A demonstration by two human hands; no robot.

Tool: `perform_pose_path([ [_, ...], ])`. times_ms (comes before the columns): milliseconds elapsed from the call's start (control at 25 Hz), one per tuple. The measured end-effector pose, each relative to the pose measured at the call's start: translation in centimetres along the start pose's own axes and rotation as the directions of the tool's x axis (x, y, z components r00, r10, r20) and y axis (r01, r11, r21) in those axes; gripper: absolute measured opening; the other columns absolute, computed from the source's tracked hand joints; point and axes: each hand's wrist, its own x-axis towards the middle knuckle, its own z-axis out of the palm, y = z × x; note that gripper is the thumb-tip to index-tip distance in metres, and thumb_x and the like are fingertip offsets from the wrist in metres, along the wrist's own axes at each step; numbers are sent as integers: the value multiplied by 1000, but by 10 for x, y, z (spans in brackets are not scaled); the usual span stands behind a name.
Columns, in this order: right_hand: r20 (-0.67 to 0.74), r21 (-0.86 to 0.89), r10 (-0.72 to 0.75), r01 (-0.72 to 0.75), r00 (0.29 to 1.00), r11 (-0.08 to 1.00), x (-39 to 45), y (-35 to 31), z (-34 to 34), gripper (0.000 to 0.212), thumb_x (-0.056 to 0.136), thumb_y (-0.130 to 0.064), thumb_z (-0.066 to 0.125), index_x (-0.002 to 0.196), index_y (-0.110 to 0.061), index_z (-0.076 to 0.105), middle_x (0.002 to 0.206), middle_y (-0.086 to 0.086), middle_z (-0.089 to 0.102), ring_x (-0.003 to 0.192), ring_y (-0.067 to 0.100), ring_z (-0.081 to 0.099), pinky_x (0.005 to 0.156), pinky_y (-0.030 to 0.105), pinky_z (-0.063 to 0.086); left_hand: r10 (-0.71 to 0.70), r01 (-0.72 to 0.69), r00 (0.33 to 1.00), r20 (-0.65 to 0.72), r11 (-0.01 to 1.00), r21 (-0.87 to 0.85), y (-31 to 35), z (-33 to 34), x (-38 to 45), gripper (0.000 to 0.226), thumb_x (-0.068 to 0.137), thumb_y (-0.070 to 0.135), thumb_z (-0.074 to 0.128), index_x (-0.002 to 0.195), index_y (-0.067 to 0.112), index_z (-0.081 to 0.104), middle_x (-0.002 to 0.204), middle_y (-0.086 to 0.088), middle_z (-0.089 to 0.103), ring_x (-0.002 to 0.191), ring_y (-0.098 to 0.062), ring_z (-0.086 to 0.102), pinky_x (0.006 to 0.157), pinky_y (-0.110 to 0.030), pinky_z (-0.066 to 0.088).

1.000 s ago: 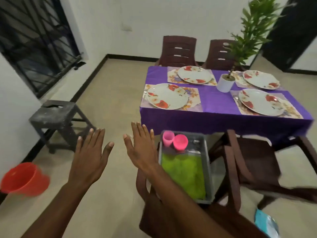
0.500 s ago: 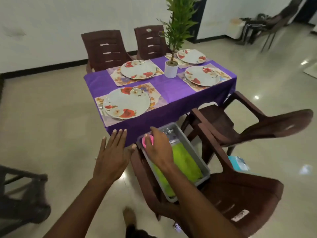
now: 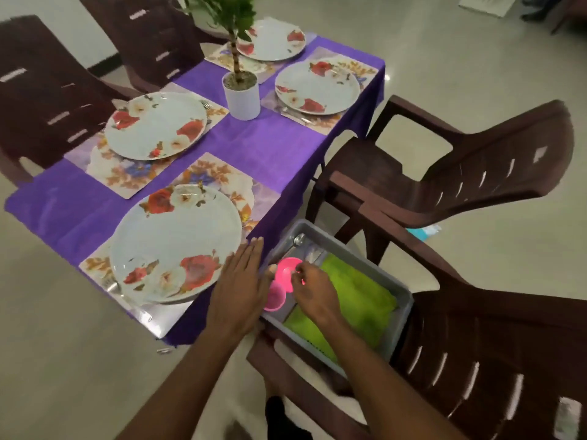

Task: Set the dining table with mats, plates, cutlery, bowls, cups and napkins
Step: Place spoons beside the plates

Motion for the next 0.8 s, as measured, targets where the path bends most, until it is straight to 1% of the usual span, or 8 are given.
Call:
perform_pose_path([
  [200,-107,119,274,-261,956,958,58,43,28,18,99,-21,54,101,-12,69,97,6,73,89,24,66,70,34,47,82,-58,962,262,994,-96,-17,88,63,61,108,41,31,163,19,14,169,1,18,156,-14,8,127,-31,6],
  [280,-112,230,402,-370,909,900,98,57,39,14,95,-15,58,98,-11,71,95,8,73,88,24,65,74,33,47,34,10,952,303,990,-142,-26,119,90,60,108,33,37,162,18,17,168,-2,21,156,-18,13,127,-38,16],
  [400,-44,420,520,-456,853,784,172,85,73,9,82,-13,62,75,-18,65,82,15,71,83,36,67,76,45,52,-99,157,950,297,971,-181,-45,157,140,53,104,21,42,156,20,30,155,-9,44,142,-31,42,111,-47,40],
  [440,-20,483,536,-461,844,744,200,101,91,8,76,-14,60,70,-17,63,74,14,66,74,36,64,69,46,51,-152,209,944,293,962,-175,-56,174,160,55,103,19,44,156,20,29,154,-11,45,139,-33,45,109,-48,40],
  [520,35,585,578,-485,815,649,237,109,109,15,77,-9,57,66,-18,58,62,8,54,59,26,51,57,41,44,-212,279,923,321,944,-177,-72,200,189,66,100,18,49,160,20,22,160,-11,36,146,-33,36,117,-48,34],
  [600,106,622,616,-535,781,572,266,117,122,20,88,-3,59,72,-16,59,67,9,58,59,23,52,62,42,50,-234,299,915,330,941,-161,-82,218,208,72,97,19,56,160,20,21,164,-9,29,151,-29,28,121,-46,27],
  [680,113,644,655,-558,747,524,293,130,143,6,86,-10,66,89,-7,69,87,21,71,70,29,65,72,49,59,-304,365,884,354,923,-119,-88,231,219,69,97,20,55,159,22,25,164,-6,29,150,-27,28,120,-43,26],
  [800,126,720,714,-558,689,412,331,170,186,32,82,-13,69,113,-5,72,106,19,73,91,36,71,75,58,61,-371,432,849,375,897,-91,-98,249,221,60,95,22,50,153,30,37,153,-2,46,139,-29,44,112,-46,38],
])
